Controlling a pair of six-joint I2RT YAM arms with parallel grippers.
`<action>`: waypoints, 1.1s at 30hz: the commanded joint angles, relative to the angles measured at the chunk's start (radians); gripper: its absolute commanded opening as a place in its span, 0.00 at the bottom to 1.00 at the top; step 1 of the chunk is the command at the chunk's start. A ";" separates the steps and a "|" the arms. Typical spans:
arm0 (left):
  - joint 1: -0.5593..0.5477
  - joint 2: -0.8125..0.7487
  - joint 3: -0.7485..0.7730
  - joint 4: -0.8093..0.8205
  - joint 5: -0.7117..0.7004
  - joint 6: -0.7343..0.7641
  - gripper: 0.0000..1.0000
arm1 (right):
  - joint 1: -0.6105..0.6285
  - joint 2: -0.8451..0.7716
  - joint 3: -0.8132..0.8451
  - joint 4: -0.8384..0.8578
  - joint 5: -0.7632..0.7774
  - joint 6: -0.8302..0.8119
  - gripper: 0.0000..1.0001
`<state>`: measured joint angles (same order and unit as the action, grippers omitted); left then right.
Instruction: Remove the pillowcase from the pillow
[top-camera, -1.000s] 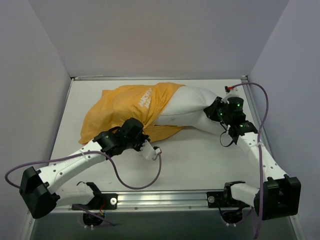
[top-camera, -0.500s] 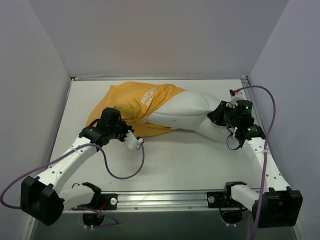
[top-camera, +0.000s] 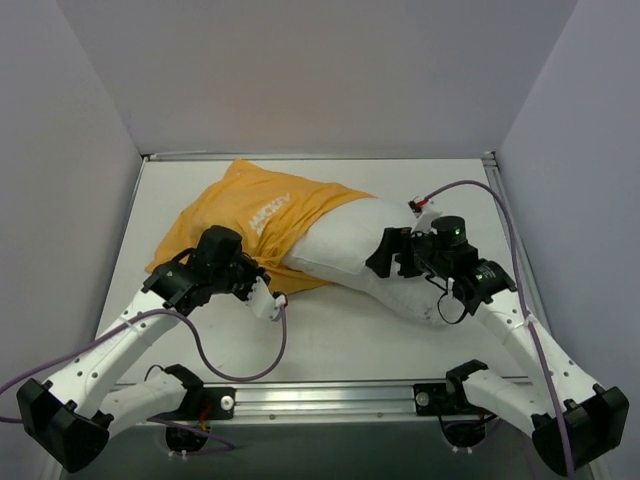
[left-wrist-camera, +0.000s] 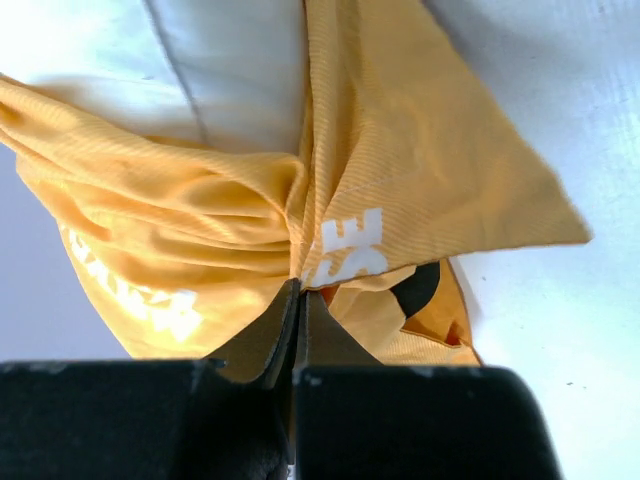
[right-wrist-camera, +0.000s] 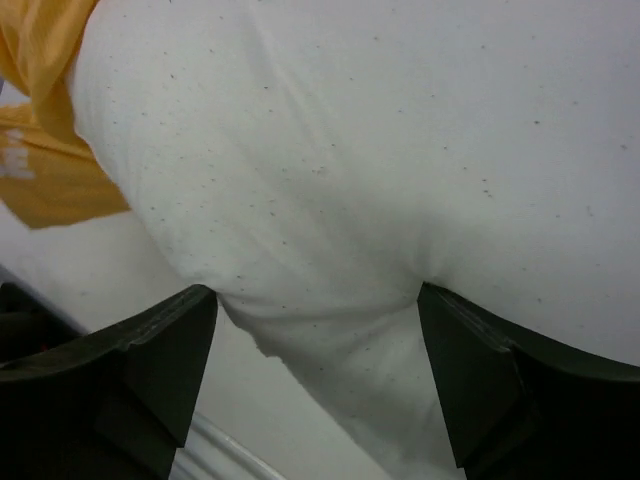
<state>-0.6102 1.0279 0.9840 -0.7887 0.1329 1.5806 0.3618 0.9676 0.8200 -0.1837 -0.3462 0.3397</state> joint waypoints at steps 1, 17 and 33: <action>-0.002 -0.028 0.002 -0.056 0.022 -0.001 0.02 | 0.066 -0.018 0.080 -0.134 -0.016 -0.019 0.92; -0.010 -0.147 -0.050 -0.187 0.079 -0.092 0.22 | -0.077 0.424 0.470 -0.128 0.105 -0.108 0.95; -0.097 0.230 0.571 -0.040 0.231 -1.151 0.94 | 0.497 0.120 -0.244 0.220 0.385 0.307 0.75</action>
<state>-0.6567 1.1618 1.4464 -0.9092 0.3737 0.7696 0.7712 1.1034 0.7082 0.0315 0.0311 0.4877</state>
